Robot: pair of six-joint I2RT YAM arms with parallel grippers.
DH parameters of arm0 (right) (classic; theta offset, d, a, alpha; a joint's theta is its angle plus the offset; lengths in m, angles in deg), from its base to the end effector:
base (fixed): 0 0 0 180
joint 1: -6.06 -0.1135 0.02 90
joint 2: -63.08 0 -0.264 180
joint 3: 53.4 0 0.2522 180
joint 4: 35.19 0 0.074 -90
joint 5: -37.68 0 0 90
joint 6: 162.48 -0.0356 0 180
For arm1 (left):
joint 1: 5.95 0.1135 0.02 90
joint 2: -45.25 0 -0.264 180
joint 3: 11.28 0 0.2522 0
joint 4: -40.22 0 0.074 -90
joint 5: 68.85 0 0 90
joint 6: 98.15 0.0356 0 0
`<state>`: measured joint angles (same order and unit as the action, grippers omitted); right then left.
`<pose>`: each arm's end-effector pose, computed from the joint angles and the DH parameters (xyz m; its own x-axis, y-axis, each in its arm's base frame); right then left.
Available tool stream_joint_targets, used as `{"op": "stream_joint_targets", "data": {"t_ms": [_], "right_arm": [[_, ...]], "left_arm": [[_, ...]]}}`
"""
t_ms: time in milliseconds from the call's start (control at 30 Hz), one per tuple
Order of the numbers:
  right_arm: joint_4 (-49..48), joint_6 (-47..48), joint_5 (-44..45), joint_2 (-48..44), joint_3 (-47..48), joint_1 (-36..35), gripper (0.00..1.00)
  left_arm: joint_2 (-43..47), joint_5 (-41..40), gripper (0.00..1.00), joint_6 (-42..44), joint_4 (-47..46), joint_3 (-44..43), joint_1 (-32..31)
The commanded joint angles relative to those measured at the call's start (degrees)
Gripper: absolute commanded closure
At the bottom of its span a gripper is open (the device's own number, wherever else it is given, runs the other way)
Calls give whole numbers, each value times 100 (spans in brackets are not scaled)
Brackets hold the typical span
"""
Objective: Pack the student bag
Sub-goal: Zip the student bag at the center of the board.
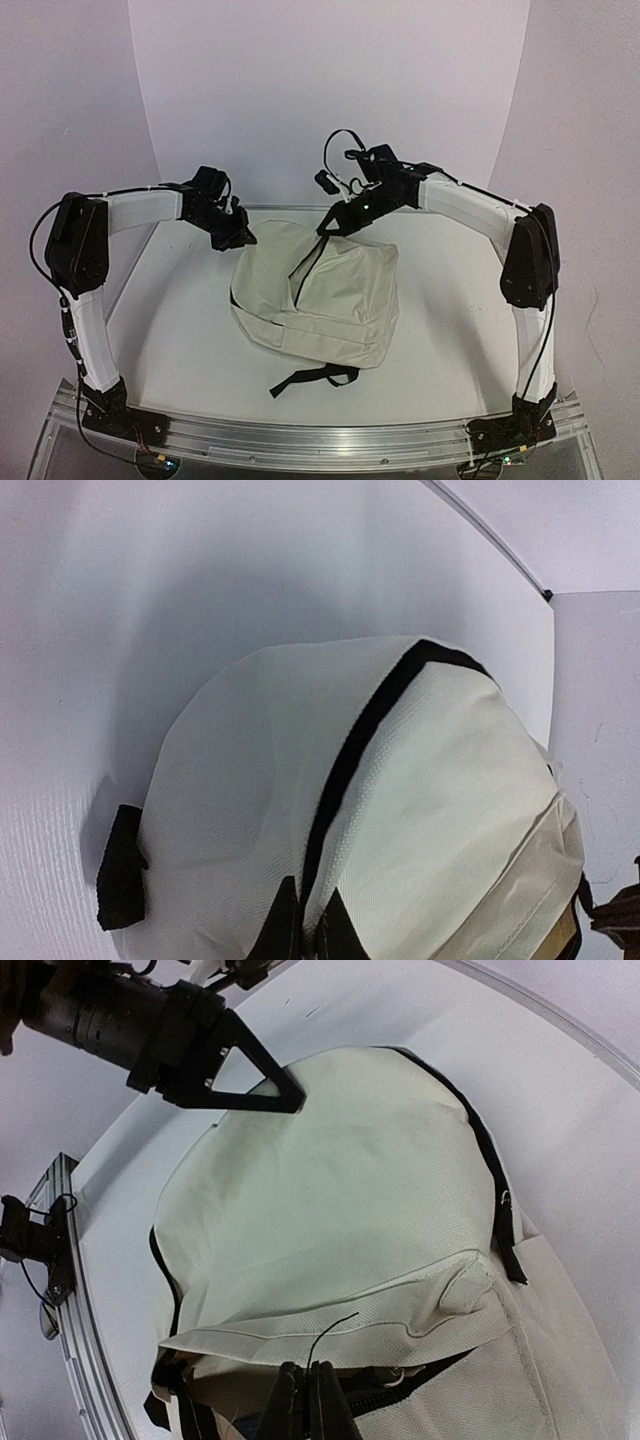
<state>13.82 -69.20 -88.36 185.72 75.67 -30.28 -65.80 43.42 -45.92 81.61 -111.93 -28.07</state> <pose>0.3812 0.3065 0.2945 -0.4968 -0.4229 -0.7579 -0.8580 0.3710 0.3553 0.3924 -0.1740 0.2303 -0.9218 -0.2371 -0.3066 0.0013 0.7891 -0.6142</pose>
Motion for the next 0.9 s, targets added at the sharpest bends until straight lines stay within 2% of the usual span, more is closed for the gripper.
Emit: {"op": "stream_joint_targets", "data": {"t_ms": [0, 100, 200, 367, 633, 667, 767, 800, 867], "right_arm": [[26, 367, -60, -728, -357, -359, 100], [-7, 671, 276, -757, -682, -573, 100], [-36, 316, 172, -436, -425, -551, 100], [-210, -146, -538, -345, -286, -583, 100], [-758, -807, -648, -401, -773, -602, 100], [-784, -846, -642, -414, -774, -600, 100], [-791, -862, -582, -487, -736, -549, 99], [-791, -878, -581, -514, -729, -500, 96], [-787, -973, -652, -523, -692, -360, 82]], "left_arm": [[5, -320, 100, -287, -244, -209, 32], [-6, -283, 100, -363, -386, -123, 31], [-194, -74, 100, -209, -425, -376, 31], [-1011, 236, 100, 165, -48, -1603, 26], [-2113, 874, 100, 221, -250, -3164, -59], [-2172, 933, 97, 270, -120, -3342, -69], [-1882, 892, 74, 389, 74, -3303, -117], [-1694, 813, 69, 417, 85, -3149, -124], [-1110, 684, 58, 469, 19, -2669, -133]]}}
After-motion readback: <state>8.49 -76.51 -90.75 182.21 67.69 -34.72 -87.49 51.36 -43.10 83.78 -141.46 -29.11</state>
